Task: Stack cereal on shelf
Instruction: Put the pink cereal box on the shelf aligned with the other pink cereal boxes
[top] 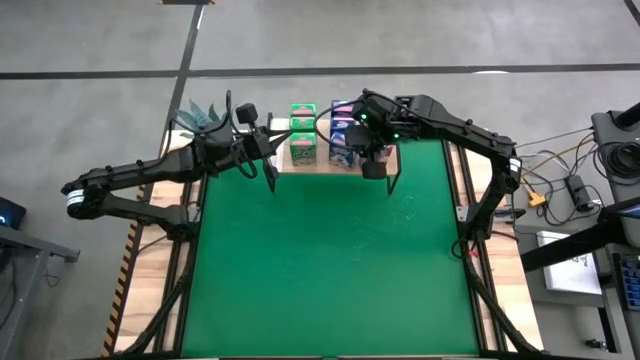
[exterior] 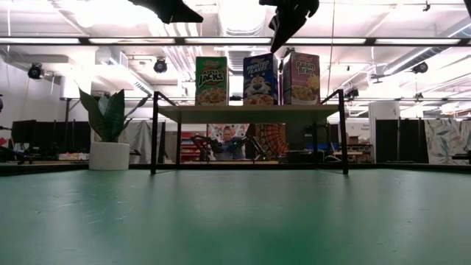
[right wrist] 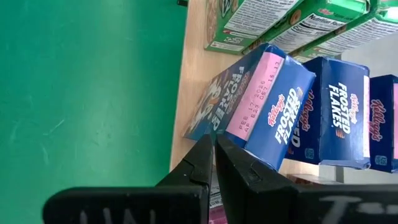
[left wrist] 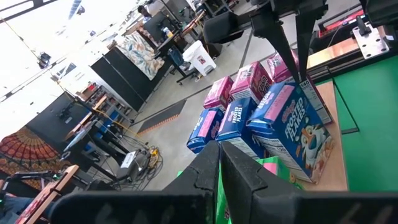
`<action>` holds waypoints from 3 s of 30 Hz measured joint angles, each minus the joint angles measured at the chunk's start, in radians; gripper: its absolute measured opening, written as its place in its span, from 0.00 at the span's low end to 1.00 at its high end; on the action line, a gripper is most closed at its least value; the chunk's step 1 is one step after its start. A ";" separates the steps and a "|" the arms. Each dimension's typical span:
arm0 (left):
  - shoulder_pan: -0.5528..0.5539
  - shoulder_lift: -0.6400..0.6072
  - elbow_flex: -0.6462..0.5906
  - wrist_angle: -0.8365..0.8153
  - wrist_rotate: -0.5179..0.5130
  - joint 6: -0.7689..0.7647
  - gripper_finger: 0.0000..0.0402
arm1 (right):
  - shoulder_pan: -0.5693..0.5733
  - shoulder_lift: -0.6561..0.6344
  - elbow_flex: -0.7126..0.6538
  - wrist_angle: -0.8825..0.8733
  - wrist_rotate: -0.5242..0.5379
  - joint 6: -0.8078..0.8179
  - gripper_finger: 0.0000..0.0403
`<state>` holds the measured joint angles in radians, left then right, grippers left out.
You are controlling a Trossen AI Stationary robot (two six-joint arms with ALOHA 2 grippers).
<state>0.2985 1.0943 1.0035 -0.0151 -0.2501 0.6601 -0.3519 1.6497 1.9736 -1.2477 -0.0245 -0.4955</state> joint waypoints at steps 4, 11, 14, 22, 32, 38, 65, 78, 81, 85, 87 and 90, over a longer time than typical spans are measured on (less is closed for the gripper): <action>0.000 0.000 0.000 0.000 0.000 -0.006 0.00 | 0.000 0.000 0.000 -0.001 0.046 -0.017 0.02; 0.000 0.000 0.000 0.000 0.000 -0.012 0.00 | 0.000 -0.009 -0.002 -0.004 0.071 -0.052 0.02; 0.000 0.000 0.000 0.000 0.000 -0.014 0.00 | 0.000 -0.014 -0.002 -0.003 0.088 -0.058 0.02; 0.000 0.000 0.000 0.000 0.006 -0.015 0.00 | -0.005 -0.014 -0.002 0.004 0.043 -0.064 0.02; 0.000 0.000 0.000 0.000 0.007 -0.015 0.00 | -0.005 -0.013 -0.012 0.018 -0.036 -0.055 0.02; 0.000 0.000 0.000 0.000 0.007 -0.015 0.00 | -0.005 -0.013 -0.039 0.034 -0.027 -0.055 0.02; 0.000 0.000 0.000 0.000 0.007 -0.015 0.00 | -0.009 -0.013 -0.039 0.033 0.077 -0.074 0.02; 0.000 0.000 0.000 -0.001 0.007 -0.015 0.00 | -0.009 -0.050 -0.033 0.020 0.078 -0.076 0.02; 0.000 0.000 0.000 0.000 0.007 -0.015 0.00 | -0.010 -0.070 -0.033 0.022 0.079 -0.074 0.02; 0.000 0.000 0.000 0.000 0.007 -0.015 0.00 | -0.037 -0.079 -0.032 0.049 0.078 -0.074 0.02; 0.000 0.000 0.000 0.000 0.007 -0.015 0.00 | -0.052 -0.069 -0.032 0.059 0.078 -0.074 0.02; 0.000 0.000 0.000 0.000 0.007 -0.015 0.00 | -0.072 -0.047 -0.032 0.056 0.076 -0.082 0.02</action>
<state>0.2985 1.0946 1.0035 -0.0151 -0.2428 0.6449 -0.4238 1.6030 1.9419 -1.1919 0.0514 -0.5779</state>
